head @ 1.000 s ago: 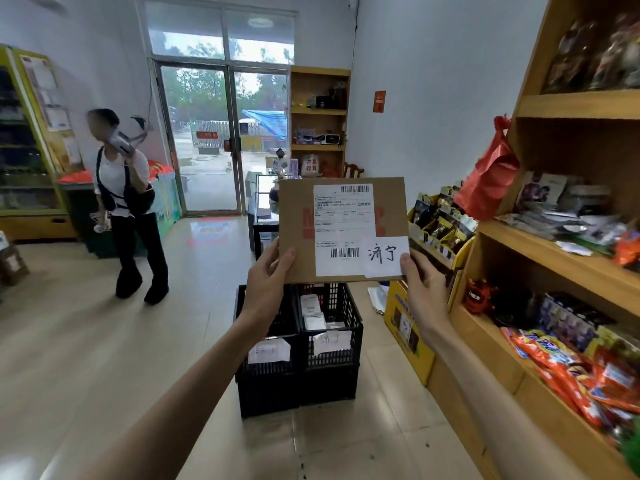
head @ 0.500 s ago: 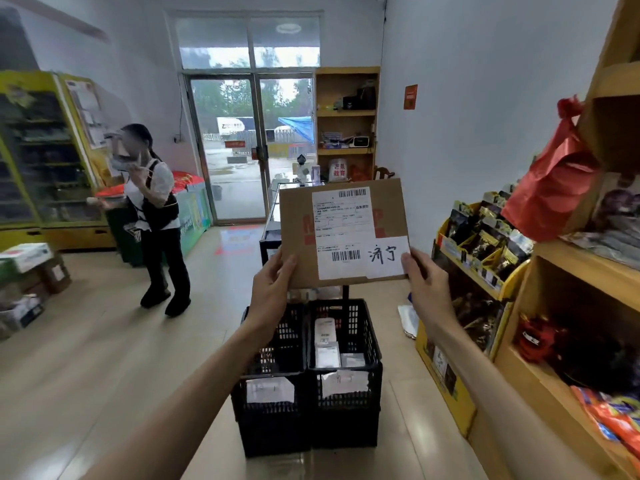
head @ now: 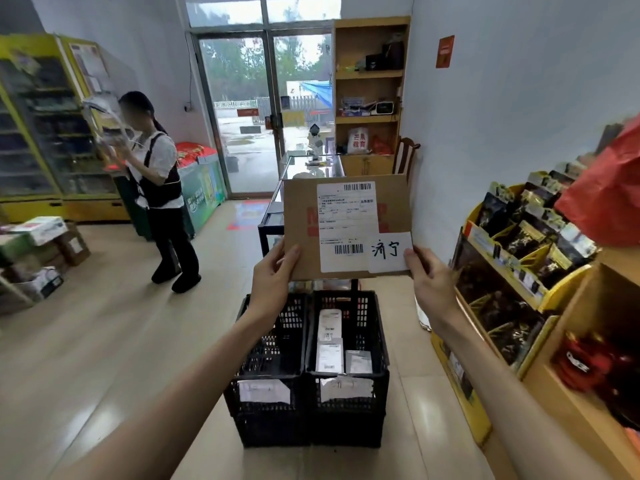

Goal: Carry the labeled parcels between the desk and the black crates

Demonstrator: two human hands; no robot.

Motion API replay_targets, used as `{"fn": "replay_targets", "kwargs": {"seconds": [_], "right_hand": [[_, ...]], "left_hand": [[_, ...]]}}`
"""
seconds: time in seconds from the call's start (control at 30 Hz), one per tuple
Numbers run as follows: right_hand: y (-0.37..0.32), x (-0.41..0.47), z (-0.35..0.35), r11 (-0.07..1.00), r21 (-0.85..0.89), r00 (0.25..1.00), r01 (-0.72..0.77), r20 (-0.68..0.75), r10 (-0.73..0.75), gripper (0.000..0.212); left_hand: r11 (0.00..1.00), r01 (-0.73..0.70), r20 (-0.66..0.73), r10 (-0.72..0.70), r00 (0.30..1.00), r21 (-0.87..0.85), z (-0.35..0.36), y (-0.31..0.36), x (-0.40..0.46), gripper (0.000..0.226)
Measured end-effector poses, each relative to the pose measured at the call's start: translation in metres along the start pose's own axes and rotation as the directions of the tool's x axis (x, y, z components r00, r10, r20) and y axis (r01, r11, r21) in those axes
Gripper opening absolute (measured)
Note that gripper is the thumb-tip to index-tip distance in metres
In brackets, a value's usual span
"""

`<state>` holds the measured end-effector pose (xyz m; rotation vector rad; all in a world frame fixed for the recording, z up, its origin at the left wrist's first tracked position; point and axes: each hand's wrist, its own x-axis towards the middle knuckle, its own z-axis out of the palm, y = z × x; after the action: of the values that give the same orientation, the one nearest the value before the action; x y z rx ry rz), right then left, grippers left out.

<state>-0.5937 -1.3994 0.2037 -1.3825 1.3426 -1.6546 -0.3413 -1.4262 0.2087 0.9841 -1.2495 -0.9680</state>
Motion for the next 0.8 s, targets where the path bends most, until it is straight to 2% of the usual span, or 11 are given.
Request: {"fn": "replay_targets", "kwargs": {"seconds": [0.2,0.43,0.57,0.8], "right_hand": [[0.035,0.066,0.027,0.998,-0.024,0.999,-0.050,0.011,0.050,0.024],[0.075,0.147,0.057,0.994,-0.063,0.995,-0.085,-0.049,0.082,0.022],[0.113,0.185,0.072,0.989,-0.075,0.990,-0.125,-0.067,0.121,0.025],[0.174,0.233,0.088,0.966,-0.091,0.969,-0.241,-0.080,0.234,0.017]], "left_hand": [[0.999,0.038,0.005,-0.038,0.999,-0.027,0.007,-0.044,0.076,0.040],[0.995,0.093,0.064,-0.090,0.994,-0.042,0.015,-0.102,0.175,0.050],[0.988,0.148,0.091,-0.143,0.986,-0.047,0.019,-0.141,0.222,0.055],[0.960,0.277,0.103,-0.272,0.957,-0.038,0.030,-0.201,0.273,0.052]]}}
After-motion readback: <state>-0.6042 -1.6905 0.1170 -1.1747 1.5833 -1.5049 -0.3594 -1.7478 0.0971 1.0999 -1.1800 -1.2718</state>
